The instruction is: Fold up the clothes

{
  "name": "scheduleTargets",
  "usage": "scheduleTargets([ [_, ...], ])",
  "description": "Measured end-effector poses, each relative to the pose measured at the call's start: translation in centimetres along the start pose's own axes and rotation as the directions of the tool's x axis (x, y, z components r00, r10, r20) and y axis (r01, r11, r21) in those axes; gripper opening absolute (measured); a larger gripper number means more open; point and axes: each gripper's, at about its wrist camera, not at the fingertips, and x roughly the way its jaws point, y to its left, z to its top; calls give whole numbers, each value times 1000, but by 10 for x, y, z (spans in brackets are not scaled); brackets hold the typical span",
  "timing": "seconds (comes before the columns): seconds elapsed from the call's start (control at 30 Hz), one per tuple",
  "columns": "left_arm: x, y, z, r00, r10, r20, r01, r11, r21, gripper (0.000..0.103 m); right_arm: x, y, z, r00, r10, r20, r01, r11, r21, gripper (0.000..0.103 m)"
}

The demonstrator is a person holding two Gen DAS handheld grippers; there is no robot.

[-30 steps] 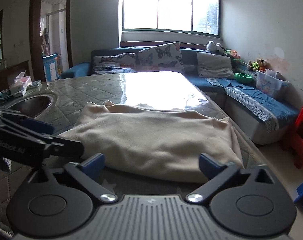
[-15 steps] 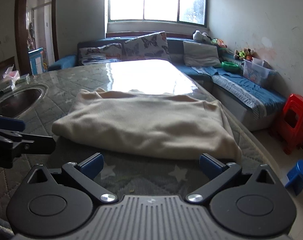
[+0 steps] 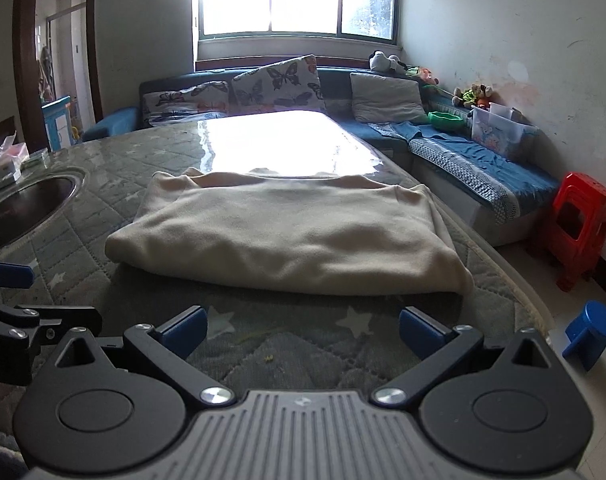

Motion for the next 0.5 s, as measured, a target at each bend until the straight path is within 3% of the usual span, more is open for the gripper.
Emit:
scheduleTargets([
  [0.5,-8,-10,-11,999,32,-10,-32,999,36,103,-6,-2,-12,1000,-10,-17,10,1000,18,103],
])
